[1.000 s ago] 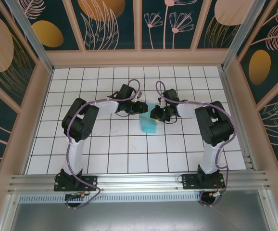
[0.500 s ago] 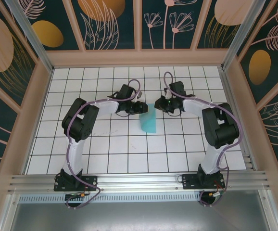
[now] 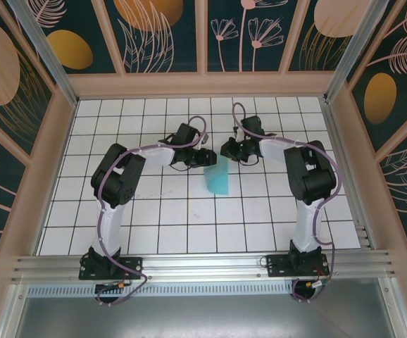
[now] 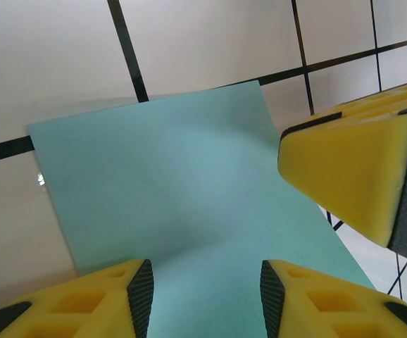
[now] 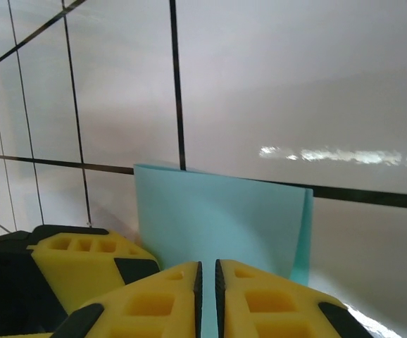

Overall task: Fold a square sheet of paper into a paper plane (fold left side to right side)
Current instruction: Hold the square sheet of paper at the center of the table, then first fold the square sheet of paper in half at the center of the table.

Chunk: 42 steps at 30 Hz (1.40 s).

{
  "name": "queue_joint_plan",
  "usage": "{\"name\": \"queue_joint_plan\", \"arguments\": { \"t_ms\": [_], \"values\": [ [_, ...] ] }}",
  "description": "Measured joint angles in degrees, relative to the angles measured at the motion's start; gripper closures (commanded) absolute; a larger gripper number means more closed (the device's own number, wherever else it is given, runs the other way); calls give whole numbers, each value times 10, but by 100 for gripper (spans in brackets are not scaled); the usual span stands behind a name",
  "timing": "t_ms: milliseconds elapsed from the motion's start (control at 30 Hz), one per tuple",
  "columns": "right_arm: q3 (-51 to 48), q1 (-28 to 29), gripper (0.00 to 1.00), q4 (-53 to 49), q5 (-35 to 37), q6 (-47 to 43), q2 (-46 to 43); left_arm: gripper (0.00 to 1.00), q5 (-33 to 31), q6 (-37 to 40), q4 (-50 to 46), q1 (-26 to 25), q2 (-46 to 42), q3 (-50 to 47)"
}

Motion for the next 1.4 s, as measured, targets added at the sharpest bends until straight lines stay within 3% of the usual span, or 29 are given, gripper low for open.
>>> {"name": "queue_joint_plan", "arguments": {
  "t_ms": [533, 833, 1400],
  "values": [
    [17, 0, 83, -22, 6, -26, 35, 51, 1, 16, 0, -2, -10, -8],
    [17, 3, 83, -23, 11, -28, 35, 51, 46, 24, 30, -4, -76, -82],
    [17, 4, 82, -23, 15, -28, 35, 51, 76, 30, 60, -30, -79, -113]
  ]
}}
